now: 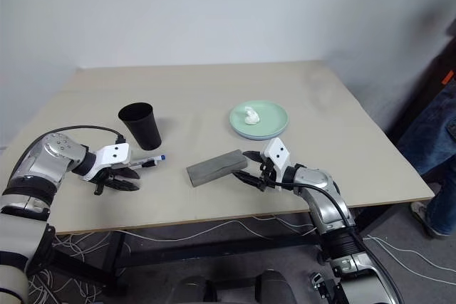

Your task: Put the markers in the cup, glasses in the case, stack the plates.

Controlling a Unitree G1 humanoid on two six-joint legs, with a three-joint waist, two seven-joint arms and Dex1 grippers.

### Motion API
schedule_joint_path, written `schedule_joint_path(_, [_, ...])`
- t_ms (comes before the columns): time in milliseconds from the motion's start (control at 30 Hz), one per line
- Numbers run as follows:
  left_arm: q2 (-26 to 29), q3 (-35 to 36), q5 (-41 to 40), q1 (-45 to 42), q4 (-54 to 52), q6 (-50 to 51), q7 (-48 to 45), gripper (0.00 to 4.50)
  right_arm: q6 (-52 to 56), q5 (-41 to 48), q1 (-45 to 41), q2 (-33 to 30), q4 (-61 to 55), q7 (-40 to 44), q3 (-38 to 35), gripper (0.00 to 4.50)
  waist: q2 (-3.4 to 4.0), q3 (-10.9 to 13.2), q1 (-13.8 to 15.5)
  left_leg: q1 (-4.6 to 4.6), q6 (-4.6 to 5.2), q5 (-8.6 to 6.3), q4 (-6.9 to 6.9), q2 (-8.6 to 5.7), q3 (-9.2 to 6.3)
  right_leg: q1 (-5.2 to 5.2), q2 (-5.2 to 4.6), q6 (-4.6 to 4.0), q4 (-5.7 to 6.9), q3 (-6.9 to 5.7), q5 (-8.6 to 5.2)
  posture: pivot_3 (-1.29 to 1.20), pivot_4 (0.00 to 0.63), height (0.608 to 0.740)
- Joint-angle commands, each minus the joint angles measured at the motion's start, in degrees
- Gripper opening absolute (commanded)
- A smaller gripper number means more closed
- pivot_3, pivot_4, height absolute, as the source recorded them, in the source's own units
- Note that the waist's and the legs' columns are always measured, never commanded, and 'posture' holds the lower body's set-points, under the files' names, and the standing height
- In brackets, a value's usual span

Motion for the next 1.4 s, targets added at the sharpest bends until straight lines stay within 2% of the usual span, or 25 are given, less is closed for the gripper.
schedule_joint_path(33, [-0.11,-0.36,1.46,-1.12,2.14,-0.47,0.66,0.44,-1.07,0.29,-0.24,-0.26,-2.58,-0.54,-1.12,3.37,0.0,0.0,-0.01,0.0,0.0,0.0,0.0,0.01,-0.02,-0.01,0.01,-0.03,0.01,-0.02,0.02,0.0,0.0,0.74])
schedule_joint_path(100, [-0.07,0.05,1.1,-1.65,2.62,-0.52,0.6,0.02,-1.14,0.22,-0.31,-0.24,-2.42,-0.68,-1.02,3.37,0.0,0.0,-0.06,-0.01,-0.01,0.0,0.0,0.06,-0.04,-0.03,0.02,-0.09,0.0,-0.07,0.05,0.0,0.0,0.74])
schedule_joint_path(267, [-0.08,1.7,-0.63,-2.0,2.71,-0.52,-0.1,0.02,-1.46,0.0,-0.79,0.02,-1.61,-0.81,-0.74,3.37,0.0,0.0,-0.07,-0.01,-0.01,0.0,0.01,0.07,0.01,-0.06,0.0,-0.09,-0.02,-0.08,0.05,0.0,0.0,0.74])
schedule_joint_path(433, [-0.36,4.24,-3.45,-3.85,2.13,3.55,-1.97,0.02,-2.04,-0.23,-1.79,0.37,-0.23,-0.79,-0.45,3.37,-0.04,0.01,-0.06,-0.14,-0.01,0.0,0.01,0.07,0.01,-0.14,0.0,-0.08,-0.06,-0.1,0.05,0.0,0.0,0.74])
schedule_joint_path(467, [-0.16,4.54,-3.6,-4.4,2.24,4.2,-2.64,0.42,-2.19,-0.29,-2.04,0.46,0.08,-0.82,-0.43,3.37,-0.07,0.02,-0.07,-0.18,0.0,0.0,0.01,0.07,0.04,-0.17,0.0,-0.08,-0.08,-0.08,0.05,0.0,0.0,0.74])
schedule_joint_path(533, [0.18,4.67,-3.2,-5.87,2.93,4.43,-2.93,0.92,-2.52,-0.4,-2.73,0.7,0.95,-0.87,-0.39,3.37,-0.29,0.02,-0.05,-0.3,0.02,0.0,0.01,0.07,0.06,-0.26,0.02,-0.04,-0.12,-0.08,0.02,0.0,0.0,0.74])
schedule_joint_path(667, [0.3,3.62,-1.1,-11.06,5.88,4.86,-1.8,2.33,-2.8,-0.64,-4.48,1.23,2.79,-0.61,-0.46,3.37,-0.39,0.04,-0.09,-0.41,0.18,0.07,0.01,0.05,0.1,-0.33,0.02,-0.01,-0.16,-0.06,0.01,0.0,0.0,0.74])
schedule_joint_path(933, [-0.85,-0.09,4.38,-18.04,12.05,7.06,-3.03,2.33,-1.32,-0.95,-6.33,0.97,4.09,1.19,0.08,3.37,-0.42,0.05,-0.12,-0.35,0.14,0.05,0.01,0.06,0.11,-0.32,0.03,-0.01,-0.12,-0.05,0.01,0.0,0.0,0.74])
schedule_joint_path(1400, [-5.9,-1.69,7.74,-16.59,14.96,8.91,1.65,2.33,0.24,-1.57,-5.93,-0.15,3.86,2.49,0.22,3.37,-0.47,0.06,-0.09,-0.42,0.17,0.07,0.04,0.06,0.1,-0.39,0.03,-0.01,-0.09,-0.04,0.01,0.0,0.0,0.74])
